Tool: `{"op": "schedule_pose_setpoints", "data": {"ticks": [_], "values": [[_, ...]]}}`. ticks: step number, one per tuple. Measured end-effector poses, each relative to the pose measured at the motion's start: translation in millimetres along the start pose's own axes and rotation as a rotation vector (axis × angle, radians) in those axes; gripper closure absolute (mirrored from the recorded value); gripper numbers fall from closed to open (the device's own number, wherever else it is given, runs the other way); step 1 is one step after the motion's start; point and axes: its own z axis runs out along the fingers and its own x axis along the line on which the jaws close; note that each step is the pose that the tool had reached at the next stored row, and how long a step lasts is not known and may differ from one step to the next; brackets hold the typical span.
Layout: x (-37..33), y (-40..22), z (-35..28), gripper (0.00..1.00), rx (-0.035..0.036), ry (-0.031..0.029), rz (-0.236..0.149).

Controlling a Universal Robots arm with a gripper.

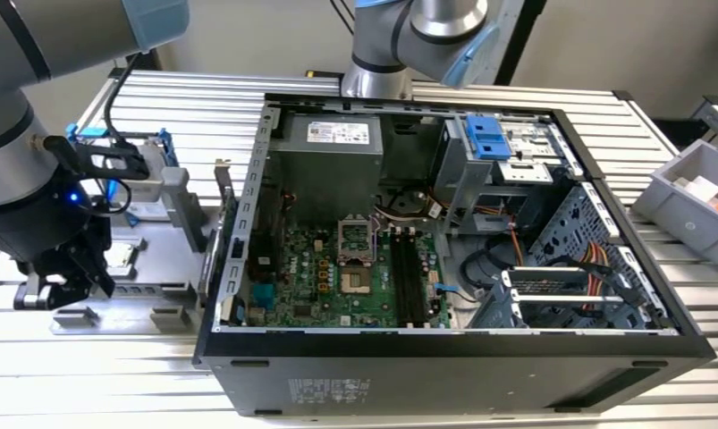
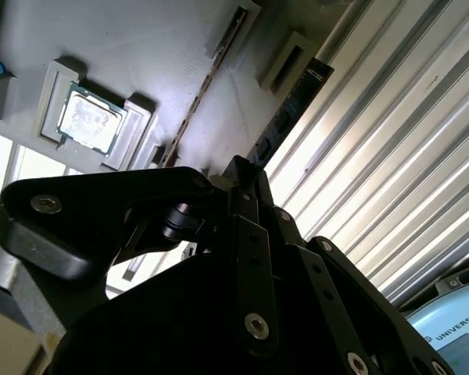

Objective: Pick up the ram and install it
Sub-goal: 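Pick up the ram and move it above insertion slot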

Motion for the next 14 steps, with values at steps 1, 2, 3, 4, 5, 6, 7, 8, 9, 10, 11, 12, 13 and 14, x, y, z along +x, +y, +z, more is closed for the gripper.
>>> {"op": "schedule_pose_setpoints", "data": {"ticks": [1,2,3,4,5,6,7,8,9,10,11,12,13,14], "values": [[0.0,0.1,-0.2,1.00,-0.0001,0.0001,0.000],[-0.1,0.1,-0.3,1.00,-0.0001,0.0001,0.000],[-0.1,0.1,-0.7,1.00,-0.0002,0.0002,0.000],[-0.1,0.1,-1.1,1.00,-0.0002,0.0002,0.000],[-0.1,0.1,-1.3,1.00,-0.0002,0.0003,0.000],[-0.1,0.0,-1.5,1.00,-0.0001,0.0009,0.000],[-0.1,0.1,-1.5,1.00,-0.0001,0.0011,0.000],[-0.1,0.0,-1.9,1.00,-0.0001,0.0012,0.000],[-0.1,0.0,-2.3,1.00,-0.0002,0.0014,0.000],[-0.1,0.1,-2.8,1.00,-0.0001,0.0014,0.000],[-0.2,0.1,-2.9,1.00,0.0000,0.0012,0.000],[-0.2,0.1,-3.1,1.00,0.0001,0.0011,0.000],[-0.2,0.1,-3.2,1.00,0.0001,0.0011,0.000],[-0.2,0.1,-3.5,1.00,0.0000,0.0013,0.000]]}}
